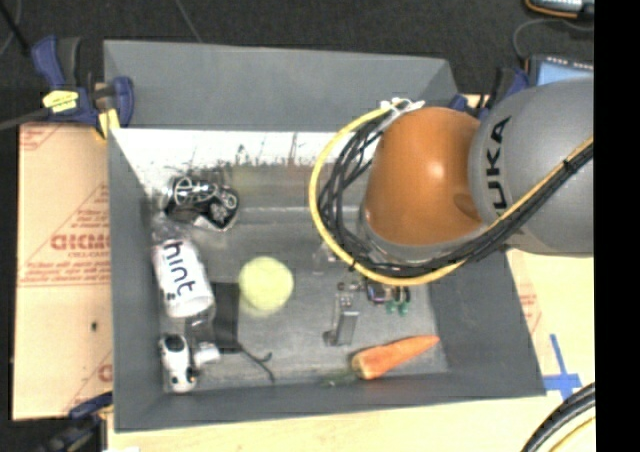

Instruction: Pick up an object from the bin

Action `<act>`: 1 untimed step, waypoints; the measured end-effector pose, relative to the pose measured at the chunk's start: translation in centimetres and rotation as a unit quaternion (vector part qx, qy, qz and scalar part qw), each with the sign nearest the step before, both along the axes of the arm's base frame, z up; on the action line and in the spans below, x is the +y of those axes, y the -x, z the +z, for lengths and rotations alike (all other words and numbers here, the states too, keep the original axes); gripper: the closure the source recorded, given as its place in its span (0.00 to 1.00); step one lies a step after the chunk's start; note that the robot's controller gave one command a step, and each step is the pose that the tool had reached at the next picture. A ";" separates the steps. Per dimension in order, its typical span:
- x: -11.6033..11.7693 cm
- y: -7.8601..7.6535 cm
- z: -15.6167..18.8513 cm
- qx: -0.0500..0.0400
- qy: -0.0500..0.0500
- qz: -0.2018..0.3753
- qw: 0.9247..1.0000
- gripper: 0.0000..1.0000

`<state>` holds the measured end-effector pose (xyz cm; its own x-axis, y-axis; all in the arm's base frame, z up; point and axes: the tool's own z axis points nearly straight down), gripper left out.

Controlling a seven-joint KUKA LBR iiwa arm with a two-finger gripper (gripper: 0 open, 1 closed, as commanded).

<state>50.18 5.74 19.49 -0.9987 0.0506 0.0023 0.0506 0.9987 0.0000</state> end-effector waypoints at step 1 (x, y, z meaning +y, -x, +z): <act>0.2 -0.5 0.5 -0.004 -0.001 -0.018 1.000 0.00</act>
Offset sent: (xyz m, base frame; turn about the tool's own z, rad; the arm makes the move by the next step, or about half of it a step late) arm 0.0446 0.0279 -0.0056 0.0099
